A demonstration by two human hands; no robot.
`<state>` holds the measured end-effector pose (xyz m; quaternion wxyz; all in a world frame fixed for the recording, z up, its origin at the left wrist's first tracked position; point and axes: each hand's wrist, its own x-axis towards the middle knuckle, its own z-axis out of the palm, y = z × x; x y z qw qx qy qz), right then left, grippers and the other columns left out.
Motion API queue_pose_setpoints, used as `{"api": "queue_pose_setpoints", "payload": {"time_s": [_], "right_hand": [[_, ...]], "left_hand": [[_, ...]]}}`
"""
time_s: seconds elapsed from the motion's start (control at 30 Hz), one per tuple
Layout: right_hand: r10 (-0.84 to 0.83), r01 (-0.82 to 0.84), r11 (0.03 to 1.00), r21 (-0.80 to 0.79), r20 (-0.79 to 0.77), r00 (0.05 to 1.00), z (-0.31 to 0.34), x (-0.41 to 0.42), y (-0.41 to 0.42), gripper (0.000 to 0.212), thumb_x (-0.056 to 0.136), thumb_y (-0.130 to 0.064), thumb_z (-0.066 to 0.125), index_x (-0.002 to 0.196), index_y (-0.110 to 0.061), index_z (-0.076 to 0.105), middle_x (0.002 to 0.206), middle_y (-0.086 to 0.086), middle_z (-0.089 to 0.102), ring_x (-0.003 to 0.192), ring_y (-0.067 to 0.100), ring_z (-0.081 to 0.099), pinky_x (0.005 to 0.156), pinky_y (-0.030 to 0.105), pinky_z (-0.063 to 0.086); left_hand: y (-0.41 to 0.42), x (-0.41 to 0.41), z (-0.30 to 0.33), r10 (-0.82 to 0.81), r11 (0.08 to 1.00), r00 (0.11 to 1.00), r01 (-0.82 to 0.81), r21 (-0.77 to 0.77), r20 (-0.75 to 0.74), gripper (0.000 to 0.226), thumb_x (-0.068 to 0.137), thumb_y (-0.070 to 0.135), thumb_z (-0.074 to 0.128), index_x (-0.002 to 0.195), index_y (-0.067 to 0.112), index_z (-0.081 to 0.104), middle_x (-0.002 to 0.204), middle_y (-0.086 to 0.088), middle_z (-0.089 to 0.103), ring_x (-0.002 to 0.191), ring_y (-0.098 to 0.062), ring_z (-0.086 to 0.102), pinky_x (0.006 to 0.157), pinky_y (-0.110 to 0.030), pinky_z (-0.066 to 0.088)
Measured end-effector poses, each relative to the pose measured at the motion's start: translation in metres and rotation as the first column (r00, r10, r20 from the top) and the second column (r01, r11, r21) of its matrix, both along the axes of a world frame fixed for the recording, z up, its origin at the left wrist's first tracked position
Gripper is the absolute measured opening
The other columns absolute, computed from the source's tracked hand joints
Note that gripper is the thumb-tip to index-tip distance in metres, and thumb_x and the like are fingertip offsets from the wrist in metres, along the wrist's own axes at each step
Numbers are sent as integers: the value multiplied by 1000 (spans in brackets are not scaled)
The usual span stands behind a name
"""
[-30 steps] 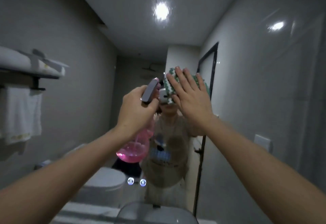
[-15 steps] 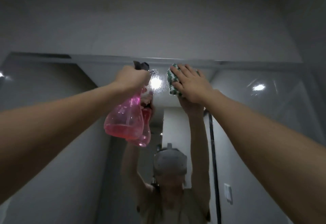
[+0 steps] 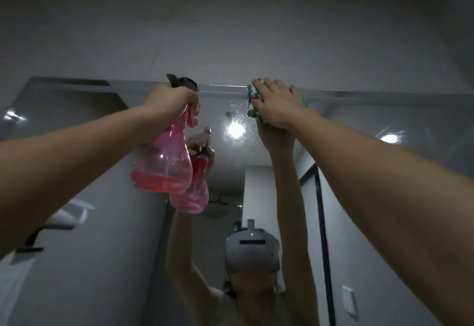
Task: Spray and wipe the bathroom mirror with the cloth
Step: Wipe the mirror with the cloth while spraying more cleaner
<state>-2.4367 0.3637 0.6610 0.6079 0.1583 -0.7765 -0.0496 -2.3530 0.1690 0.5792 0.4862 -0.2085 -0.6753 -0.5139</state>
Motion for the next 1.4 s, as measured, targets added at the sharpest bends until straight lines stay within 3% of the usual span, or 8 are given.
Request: {"api": "queue_pose_setpoints", "payload": {"time_s": [0.1, 0.3, 0.57, 0.63, 0.8, 0.97, 1.23, 1.4], "right_hand": [[10, -9, 996, 90, -9, 1000, -2, -4, -27, 55, 101, -40, 24, 151, -28, 6, 160, 1, 4, 146, 21, 5, 115, 46, 3], [-4, 5, 989, 150, -9, 1000, -8, -4, -35, 55, 101, -41, 25, 152, -29, 5, 160, 1, 2, 146, 21, 4, 115, 46, 3], [23, -22, 962, 273, 0, 1000, -117, -2, -46, 54, 101, -40, 26, 151, -31, 10, 159, -1, 7, 145, 18, 6, 114, 41, 4], [19, -20, 954, 298, 4, 1000, -161, -4, -48, 54, 101, -41, 25, 151, -32, 9, 159, -2, 7, 145, 18, 6, 115, 42, 3], [7, -11, 925, 380, 14, 1000, -274, -8, -50, 58, 95, -47, 13, 151, -30, 12, 159, 1, 11, 145, 23, 11, 114, 45, 3], [13, -8, 889, 459, -7, 1000, -367, -12, -52, 59, 90, -43, 27, 145, -23, 36, 150, 8, 35, 137, 29, 35, 109, 47, 10], [52, -47, 896, 442, 0, 999, -472, -9, -30, 56, 96, -41, 35, 148, -21, 28, 154, 8, 28, 141, 29, 25, 113, 50, 13], [-32, 3, 854, 521, 47, 998, -483, -1, -19, 58, 94, -42, 26, 150, -24, 24, 155, 7, 24, 143, 27, 22, 113, 50, 12]], "left_hand": [[-20, -1, -8, 28, 999, 1000, -27, 34, -6, 9, 84, 2, 51, 81, 1, 59, 89, -19, 63, 83, -32, 64, 94, -48, 50], [-47, -15, -27, 84, 995, 996, -85, 49, 22, 15, 79, 8, 56, 83, -3, 64, 102, -26, 67, 89, -35, 65, 97, -53, 47], [-43, -10, -108, 112, 993, 993, -113, 17, 31, 24, 67, 18, 62, 90, 11, 66, 97, -21, 69, 82, -34, 66, 73, -40, 48], [-39, -2, -143, 98, 994, 995, -99, 42, 15, 12, 71, 18, 60, 82, 16, 64, 100, -26, 67, 86, -37, 65, 73, -42, 46], [-33, 17, -236, 125, 992, 989, -126, 6, 84, 43, 58, 34, 59, 93, 10, 67, 101, -27, 66, 88, -34, 66, 71, -44, 48], [-28, 20, -325, 135, 987, 982, -145, 74, 132, 24, 68, 20, 56, 88, 29, 65, 96, -17, 70, 91, -30, 67, 74, -42, 51], [-13, 15, -418, 101, 989, 958, -125, 74, 268, 9, 81, 7, 59, 80, -2, 61, 64, -5, 53, 58, -12, 45, 56, -30, 36], [6, 23, -450, 147, 987, 948, -158, 16, 283, 12, 84, 7, 59, 73, 4, 55, 56, 1, 43, 47, -4, 38, 50, -23, 31]]}}
